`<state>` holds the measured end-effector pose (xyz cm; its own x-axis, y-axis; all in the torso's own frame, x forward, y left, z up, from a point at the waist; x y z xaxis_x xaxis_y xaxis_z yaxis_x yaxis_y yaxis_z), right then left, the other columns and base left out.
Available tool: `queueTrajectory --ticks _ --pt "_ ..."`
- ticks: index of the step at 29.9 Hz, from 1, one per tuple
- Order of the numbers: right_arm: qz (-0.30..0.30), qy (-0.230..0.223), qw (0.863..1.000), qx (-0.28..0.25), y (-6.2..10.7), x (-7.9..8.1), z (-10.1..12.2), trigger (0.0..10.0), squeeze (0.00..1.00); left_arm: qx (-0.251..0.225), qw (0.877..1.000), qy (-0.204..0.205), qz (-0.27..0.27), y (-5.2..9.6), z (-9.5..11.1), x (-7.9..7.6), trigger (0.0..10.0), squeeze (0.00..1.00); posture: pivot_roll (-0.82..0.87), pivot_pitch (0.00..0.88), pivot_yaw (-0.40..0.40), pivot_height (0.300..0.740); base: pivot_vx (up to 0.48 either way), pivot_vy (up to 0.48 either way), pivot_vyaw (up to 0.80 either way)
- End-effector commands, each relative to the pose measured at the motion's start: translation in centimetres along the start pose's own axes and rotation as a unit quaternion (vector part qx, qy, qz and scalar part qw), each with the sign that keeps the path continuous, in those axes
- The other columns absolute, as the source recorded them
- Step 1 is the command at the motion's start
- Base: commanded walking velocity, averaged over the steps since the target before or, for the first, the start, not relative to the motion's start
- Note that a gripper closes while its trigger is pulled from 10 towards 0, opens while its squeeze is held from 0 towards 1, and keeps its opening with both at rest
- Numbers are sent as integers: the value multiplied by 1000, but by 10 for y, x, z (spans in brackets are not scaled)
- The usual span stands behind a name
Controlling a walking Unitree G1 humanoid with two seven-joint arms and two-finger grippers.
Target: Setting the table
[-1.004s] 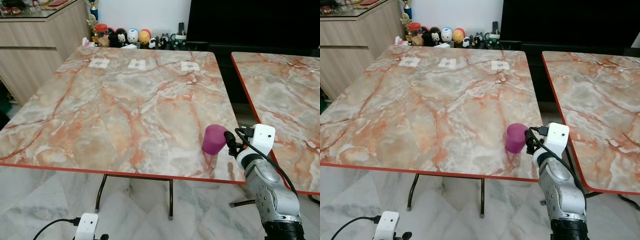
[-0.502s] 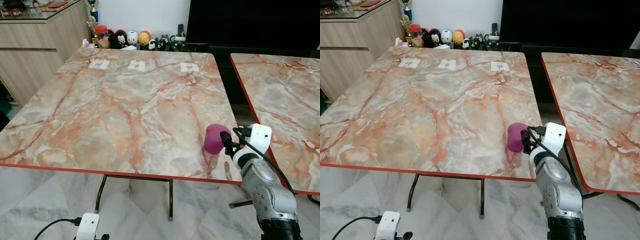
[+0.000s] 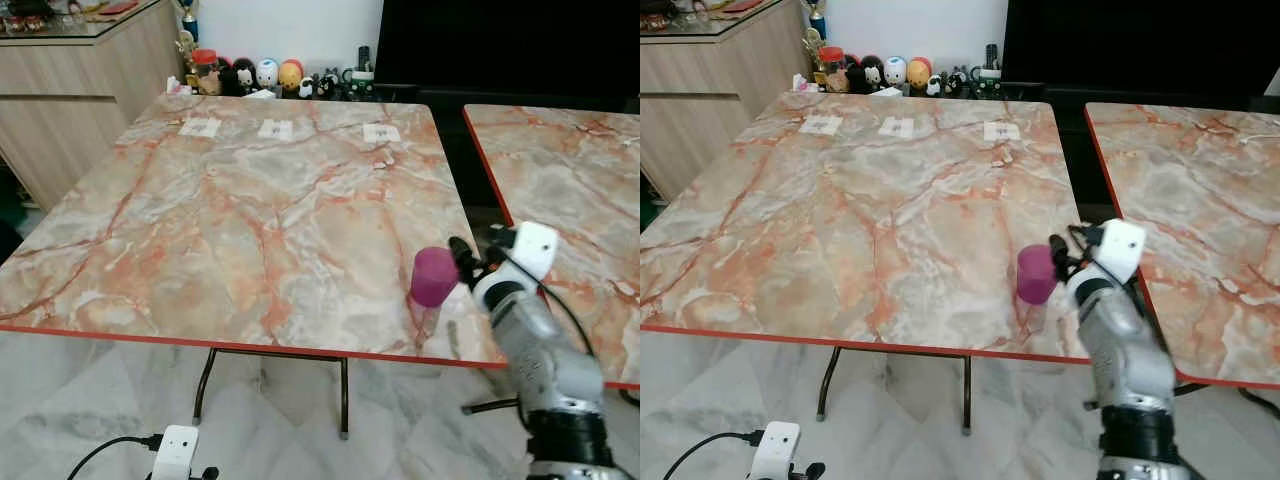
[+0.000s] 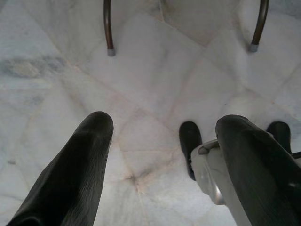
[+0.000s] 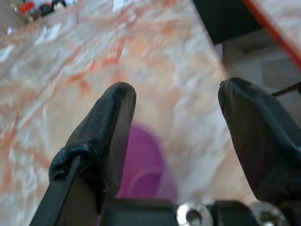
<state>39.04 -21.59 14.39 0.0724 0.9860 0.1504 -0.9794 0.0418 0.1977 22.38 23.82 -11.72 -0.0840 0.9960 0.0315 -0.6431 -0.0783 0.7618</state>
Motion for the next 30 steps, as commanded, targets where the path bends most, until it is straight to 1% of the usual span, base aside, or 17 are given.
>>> queueTrajectory --ticks 1,4,9,10,13,20,30 --pt "14 -15 1000 -7 1 -1 12 10000 0 8 1000 -8 0 0 -1 1 10000 0 50 53 -14 740 0 0 0" --pt "18 -25 1000 -5 4 -6 19 10000 0 7 1000 -7 -1 0 -1 1 10000 0 33 65 -13 740 0 0 0" --pt "31 -29 999 7 10 -6 19 10000 0 8 1000 -7 -3 0 -1 0 10000 0 27 63 -14 740 0 0 0" --pt "45 -14 999 26 13 -3 10 10000 0 9 1000 -8 -4 0 -2 -1 10000 0 25 53 -14 740 0 0 0" --pt "59 9 997 54 15 -1 -3 10000 0 9 1000 -9 -6 0 -2 -3 10000 0 28 48 -16 740 0 0 0" --pt "74 14 994 82 13 5 -17 10000 0 8 1000 -8 -3 0 -2 -2 10000 0 43 24 -26 740 0 0 0" --pt "80 7 992 93 14 7 -27 10000 0 10 1000 -6 -1 1 -5 0 10000 0 52 9 -31 740 0 0 0"
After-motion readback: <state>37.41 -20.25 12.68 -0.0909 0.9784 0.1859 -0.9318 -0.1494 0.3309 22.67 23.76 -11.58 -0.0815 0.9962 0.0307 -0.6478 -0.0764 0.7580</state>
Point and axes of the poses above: a point about 5 cm out from each wrist's last joint towards the gripper, its own y axis pointing back from the gripper into the wrist, its own z axis along the axis of the wrist's last joint, x = y × z, the point moved 6 cm from there along -y, pointing out of the wrist towards the gripper, and after that the axes turned 10 degrees about y, right-handed, at the moved point
